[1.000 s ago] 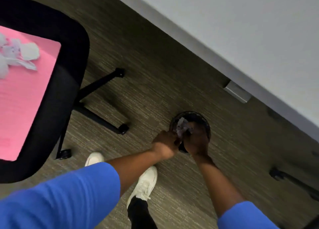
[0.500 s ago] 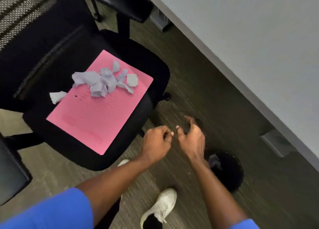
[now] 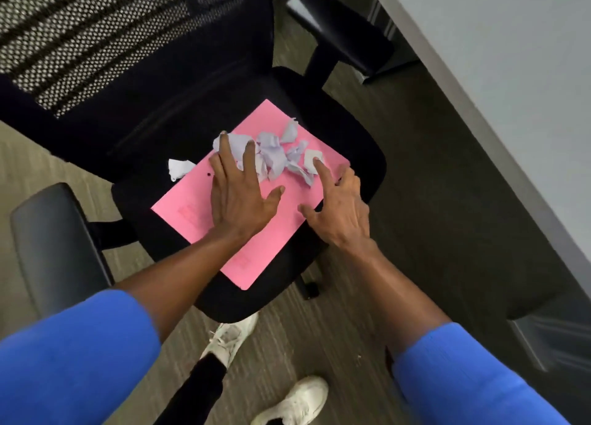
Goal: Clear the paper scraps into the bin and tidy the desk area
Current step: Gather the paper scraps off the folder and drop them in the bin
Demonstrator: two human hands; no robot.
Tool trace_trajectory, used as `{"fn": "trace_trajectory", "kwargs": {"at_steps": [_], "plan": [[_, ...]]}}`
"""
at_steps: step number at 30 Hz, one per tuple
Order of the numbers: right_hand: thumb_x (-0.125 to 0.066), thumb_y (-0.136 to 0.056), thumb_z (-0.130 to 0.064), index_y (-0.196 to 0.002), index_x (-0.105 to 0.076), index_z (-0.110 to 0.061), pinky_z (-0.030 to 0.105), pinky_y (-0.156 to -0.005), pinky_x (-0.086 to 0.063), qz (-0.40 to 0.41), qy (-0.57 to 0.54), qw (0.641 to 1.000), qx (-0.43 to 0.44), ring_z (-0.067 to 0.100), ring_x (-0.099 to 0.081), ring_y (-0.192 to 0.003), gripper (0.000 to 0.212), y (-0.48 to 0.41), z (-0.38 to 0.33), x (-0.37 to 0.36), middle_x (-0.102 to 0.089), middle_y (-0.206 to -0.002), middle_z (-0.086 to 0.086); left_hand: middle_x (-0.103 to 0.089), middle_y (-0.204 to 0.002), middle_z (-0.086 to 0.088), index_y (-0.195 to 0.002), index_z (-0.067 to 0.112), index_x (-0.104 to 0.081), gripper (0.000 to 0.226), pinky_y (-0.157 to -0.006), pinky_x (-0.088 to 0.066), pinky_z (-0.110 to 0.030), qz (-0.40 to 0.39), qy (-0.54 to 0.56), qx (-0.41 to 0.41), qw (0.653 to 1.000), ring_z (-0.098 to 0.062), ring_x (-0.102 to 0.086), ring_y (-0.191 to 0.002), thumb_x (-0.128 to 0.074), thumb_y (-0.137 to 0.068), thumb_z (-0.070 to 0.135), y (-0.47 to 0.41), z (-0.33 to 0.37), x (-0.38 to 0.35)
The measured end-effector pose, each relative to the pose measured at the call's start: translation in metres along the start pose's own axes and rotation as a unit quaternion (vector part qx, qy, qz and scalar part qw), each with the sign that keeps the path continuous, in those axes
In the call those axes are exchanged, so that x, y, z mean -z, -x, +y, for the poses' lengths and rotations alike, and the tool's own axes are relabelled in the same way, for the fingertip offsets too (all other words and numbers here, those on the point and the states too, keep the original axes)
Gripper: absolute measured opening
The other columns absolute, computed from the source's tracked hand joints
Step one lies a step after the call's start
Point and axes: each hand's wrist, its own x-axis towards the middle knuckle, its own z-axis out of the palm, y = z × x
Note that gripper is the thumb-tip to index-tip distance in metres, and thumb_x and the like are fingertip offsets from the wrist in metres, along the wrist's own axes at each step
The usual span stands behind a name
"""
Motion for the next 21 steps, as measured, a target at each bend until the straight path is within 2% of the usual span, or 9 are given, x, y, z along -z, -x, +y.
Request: {"fn": "trace_trajectory", "kwargs": {"at_steps": [2, 5, 8, 9, 12, 14, 16, 19, 21], "plan": [[-0.073, -0.085, -0.057, -0.156, -0.032, -0.033, 0.034, -0.067, -0.049, 0.028, 0.061, 0.998, -0.004, 0.029, -0.042, -0.132, 0.085, -0.014, -0.012, 0.002, -0.035, -0.149, 0.011, 0.005, -0.179, -0.020, -0.169, 0.025, -0.019, 0.109, -0.116, -0.050, -0.054, -0.014, -0.017, -0.006, 1.000, -0.047, -0.022, -0.161, -0.069, -0.085, 0.072, -0.010, -0.007, -0.002], [-0.072, -0.081, -0.053, -0.145, -0.042, -0.024, 0.032, -0.064, -0.042, 0.067, 0.094, 0.993, 0.010, 0.028, -0.047, -0.122, 0.077, -0.032, -0.026, 0.006, -0.041, -0.138, 0.011, 0.000, -0.179, -0.022, -0.168, 0.025, -0.024, 0.108, -0.113, -0.051, -0.052, 0.005, -0.029, 0.004, 1.000, -0.044, -0.030, -0.156, -0.063, -0.084, 0.080, -0.028, -0.013, -0.004], [-0.076, -0.080, -0.046, -0.151, -0.039, -0.027, 0.037, -0.077, -0.055, 0.058, 0.085, 0.993, 0.055, 0.030, -0.044, -0.129, 0.082, -0.054, -0.039, 0.009, -0.038, -0.145, 0.011, -0.002, -0.178, -0.021, -0.164, 0.026, -0.033, 0.103, -0.110, -0.053, -0.054, 0.001, -0.032, 0.004, 0.999, -0.044, -0.029, -0.155, -0.064, -0.082, 0.080, -0.044, -0.021, -0.004], [-0.077, -0.081, -0.045, -0.155, -0.036, -0.030, 0.038, -0.080, -0.054, 0.045, 0.085, 0.993, 0.070, 0.031, -0.042, -0.134, 0.085, -0.062, -0.043, 0.009, -0.036, -0.149, 0.011, 0.000, -0.178, -0.021, -0.164, 0.027, -0.034, 0.101, -0.113, -0.051, -0.056, -0.006, -0.033, -0.001, 0.999, -0.044, -0.023, -0.159, -0.064, -0.082, 0.079, -0.048, -0.024, -0.005], [-0.078, -0.083, -0.046, -0.160, -0.027, -0.040, 0.036, -0.073, -0.042, 0.010, 0.093, 0.992, 0.086, 0.034, -0.035, -0.144, 0.092, -0.081, -0.054, 0.006, -0.027, -0.161, 0.011, 0.000, -0.179, -0.021, -0.163, 0.029, -0.039, 0.091, -0.122, -0.040, -0.059, -0.033, -0.023, -0.019, 0.999, -0.045, -0.008, -0.165, -0.068, -0.087, 0.070, -0.053, -0.032, -0.011], [-0.079, -0.082, -0.054, -0.160, -0.025, -0.045, 0.038, -0.074, -0.040, -0.016, 0.110, 0.989, 0.094, 0.036, -0.033, -0.145, 0.096, -0.089, -0.060, 0.002, -0.024, -0.165, 0.011, -0.008, -0.177, -0.021, -0.161, 0.029, -0.043, 0.081, -0.123, -0.041, -0.055, -0.047, -0.016, -0.028, 0.998, -0.043, -0.017, -0.161, -0.068, -0.091, 0.063, -0.054, -0.036, -0.014], [-0.081, -0.079, -0.059, -0.160, -0.024, -0.048, 0.041, -0.079, -0.048, -0.038, 0.137, 0.984, 0.106, 0.037, -0.034, -0.144, 0.100, -0.094, -0.063, -0.001, -0.021, -0.167, 0.012, -0.018, -0.173, -0.020, -0.157, 0.027, -0.049, 0.072, -0.118, -0.047, -0.050, -0.050, -0.018, -0.037, 0.998, -0.040, -0.029, -0.153, -0.068, -0.094, 0.057, -0.053, -0.038, -0.016], [-0.084, -0.079, -0.054, -0.161, -0.024, -0.048, 0.047, -0.086, -0.057, -0.062, 0.176, 0.977, 0.107, 0.040, -0.034, -0.144, 0.101, -0.098, -0.066, -0.005, -0.017, -0.170, 0.011, -0.031, -0.166, -0.017, -0.149, 0.026, -0.057, 0.057, -0.111, -0.053, -0.050, -0.045, -0.007, -0.042, 0.998, -0.036, -0.037, -0.144, -0.069, -0.098, 0.047, -0.048, -0.038, -0.018], [-0.084, -0.082, -0.045, -0.159, -0.030, -0.045, 0.045, -0.083, -0.056, -0.067, 0.184, 0.974, 0.111, 0.039, -0.037, -0.139, 0.095, -0.099, -0.068, -0.006, -0.025, -0.167, 0.012, -0.039, -0.160, -0.015, -0.144, 0.024, -0.061, 0.048, -0.110, -0.053, -0.049, -0.043, 0.003, -0.051, 0.998, -0.034, -0.041, -0.140, -0.069, -0.099, 0.039, -0.044, -0.037, -0.019]]}}
